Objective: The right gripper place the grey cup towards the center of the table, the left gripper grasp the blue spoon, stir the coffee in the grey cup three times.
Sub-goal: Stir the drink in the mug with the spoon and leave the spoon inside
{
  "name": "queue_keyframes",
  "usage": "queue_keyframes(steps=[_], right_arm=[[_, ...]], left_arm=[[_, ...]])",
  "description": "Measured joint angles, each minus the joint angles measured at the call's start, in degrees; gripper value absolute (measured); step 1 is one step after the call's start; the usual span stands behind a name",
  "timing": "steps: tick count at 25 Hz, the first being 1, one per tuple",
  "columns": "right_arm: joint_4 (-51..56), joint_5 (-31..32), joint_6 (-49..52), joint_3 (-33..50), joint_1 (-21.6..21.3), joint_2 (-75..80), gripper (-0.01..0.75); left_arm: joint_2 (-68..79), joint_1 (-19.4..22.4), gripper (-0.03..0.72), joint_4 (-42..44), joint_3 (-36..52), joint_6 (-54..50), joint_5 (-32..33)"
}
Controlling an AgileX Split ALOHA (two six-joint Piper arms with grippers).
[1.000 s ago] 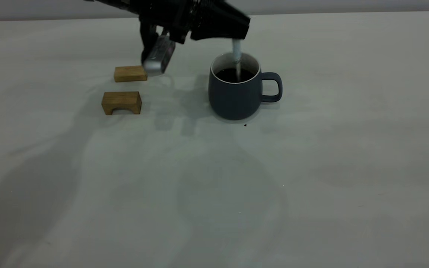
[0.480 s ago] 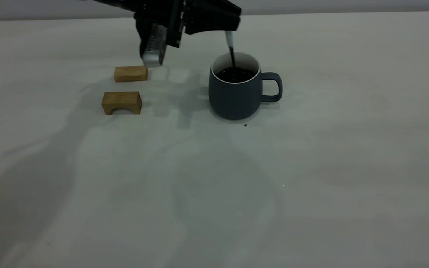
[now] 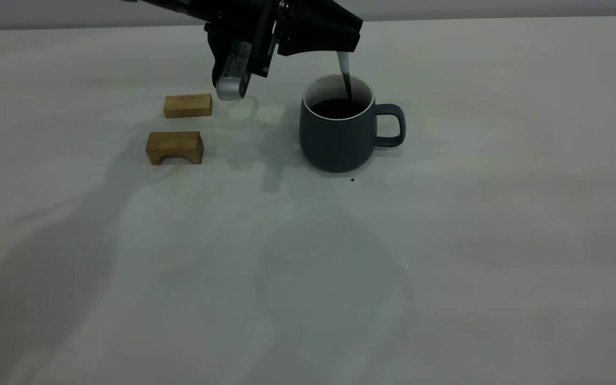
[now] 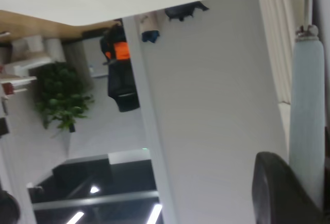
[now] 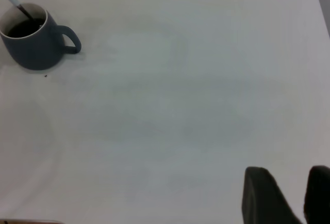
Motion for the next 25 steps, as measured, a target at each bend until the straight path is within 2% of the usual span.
queue_keyframes(steps=[4,10,18,21,25], right_arm=[[0.0,0.0,0.0,0.0,0.0,0.0,0.237],[0.0,0.0,0.0,0.0,0.0,0.0,0.237],[0.0,0.0,0.0,0.0,0.0,0.0,0.237],[0.0,0.0,0.0,0.0,0.0,0.0,0.237],[0.0,0.0,0.0,0.0,0.0,0.0,0.237]], left_arm=[[0.0,0.0,0.171,1.09,0.0,0.12,1.07],[0.0,-0.01,0.306,1.19,0.0,0.24,1.58],[-0.51,0.16,0.441,1.97,0.0,1.47,1.58],[-2.9,0.7,0.459,6.51,-0.68,4.86,1.58],[-8.47,1.84,0.461,17.81,-2.84,11.86,2.14]])
